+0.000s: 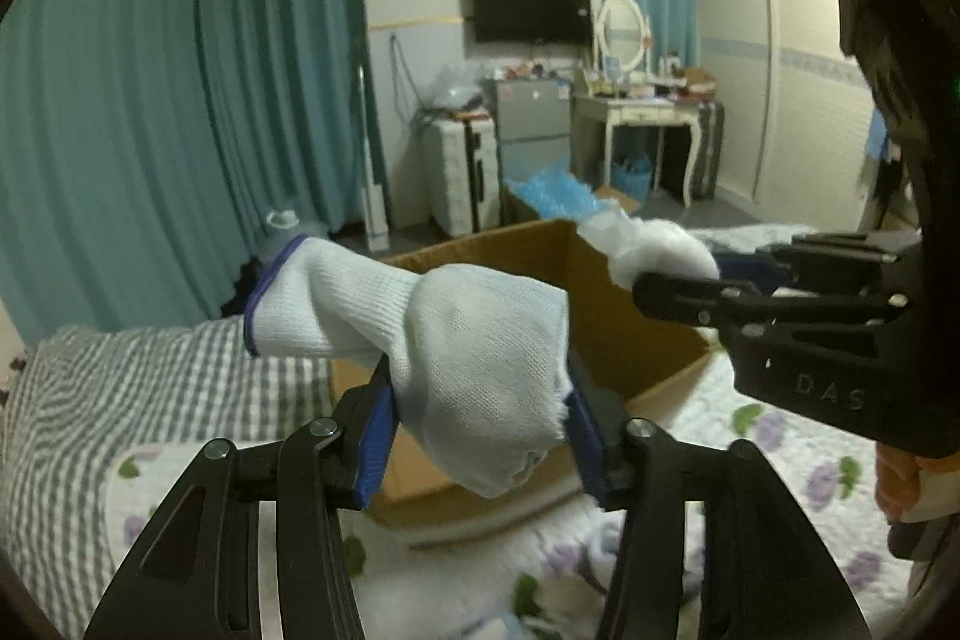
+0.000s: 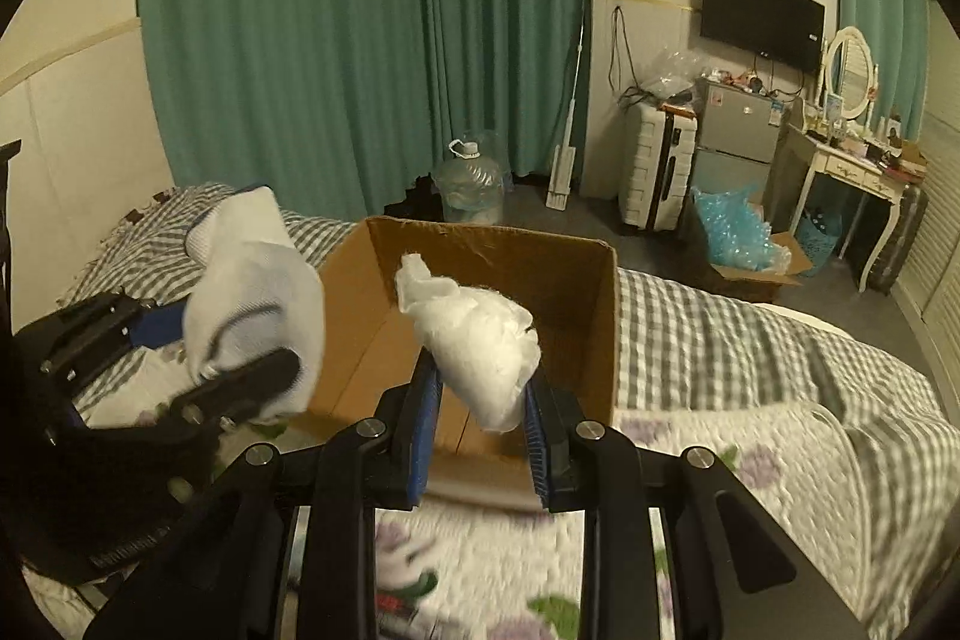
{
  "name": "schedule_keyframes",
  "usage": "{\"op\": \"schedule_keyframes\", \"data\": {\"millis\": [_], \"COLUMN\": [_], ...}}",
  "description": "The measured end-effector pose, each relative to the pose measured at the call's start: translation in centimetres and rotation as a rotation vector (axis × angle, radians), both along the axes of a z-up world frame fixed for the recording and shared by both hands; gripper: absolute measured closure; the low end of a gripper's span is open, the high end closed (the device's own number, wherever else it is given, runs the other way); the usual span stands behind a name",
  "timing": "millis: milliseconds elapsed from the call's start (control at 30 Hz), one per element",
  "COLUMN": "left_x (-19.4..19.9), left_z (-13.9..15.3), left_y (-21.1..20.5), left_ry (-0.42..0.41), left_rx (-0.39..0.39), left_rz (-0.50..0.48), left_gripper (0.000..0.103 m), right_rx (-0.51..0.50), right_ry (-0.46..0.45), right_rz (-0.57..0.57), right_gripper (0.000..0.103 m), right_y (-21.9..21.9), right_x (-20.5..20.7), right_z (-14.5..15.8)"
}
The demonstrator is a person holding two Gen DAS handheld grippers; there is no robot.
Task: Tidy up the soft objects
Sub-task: 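Carry the sock and cloth into the cardboard box and open both tools, then grasp the cream lace cloth with the left tool while the right tool grasps the tissue package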
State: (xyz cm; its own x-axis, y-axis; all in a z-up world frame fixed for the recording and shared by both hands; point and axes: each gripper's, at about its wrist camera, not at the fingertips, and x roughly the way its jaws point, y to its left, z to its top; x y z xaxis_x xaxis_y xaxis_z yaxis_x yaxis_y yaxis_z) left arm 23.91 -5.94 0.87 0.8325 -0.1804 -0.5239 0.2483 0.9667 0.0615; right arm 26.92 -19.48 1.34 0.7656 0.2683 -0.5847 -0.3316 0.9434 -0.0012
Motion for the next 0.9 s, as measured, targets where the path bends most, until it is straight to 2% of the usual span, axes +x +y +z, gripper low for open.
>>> {"op": "schedule_keyframes", "data": {"millis": [67,133,167,200,367,500,700,800,900], "left_x": [1.2,1.8,1.8,1.7,0.7,-2.4,-9.9,-13.8,-16.5], "left_z": [-1.0,-1.7,-1.8,-1.9,-0.8,2.3,8.5,10.3,10.6], "left_y": [-0.2,-0.3,-0.2,0.1,0.8,1.9,4.5,5.8,7.3], "left_ry": [0.014,0.002,-0.018,-0.039,-0.054,-0.084,-0.167,-0.206,-0.204], "left_rx": [0.009,0.031,0.03,0.026,0.019,0.024,-0.031,-0.036,-0.043], "left_rz": [0.004,0.032,0.045,0.06,0.094,0.131,0.154,0.178,0.186], "left_gripper": [0.045,0.015,0.012,0.01,0.01,0.01,0.009,0.008,0.008], "right_rx": [0.025,0.038,0.046,0.059,0.089,0.067,0.02,-0.009,-0.039], "right_ry": [0.013,0.021,0.029,0.027,0.008,-0.027,-0.093,-0.139,-0.169], "right_rz": [0.001,-0.014,-0.019,-0.028,-0.064,-0.083,-0.059,-0.043,-0.028], "right_gripper": [0.072,0.05,0.025,0.014,0.014,0.014,0.014,0.014,0.014], "right_y": [0.0,-0.3,-0.5,-0.8,-2.8,-3.2,-2.0,-1.1,0.0], "right_x": [1.9,3.3,3.7,3.9,2.9,0.0,-7.6,-12.0,-15.8], "right_z": [-0.9,-1.7,-2.0,-2.3,-2.7,-0.6,4.6,7.2,8.9]}}
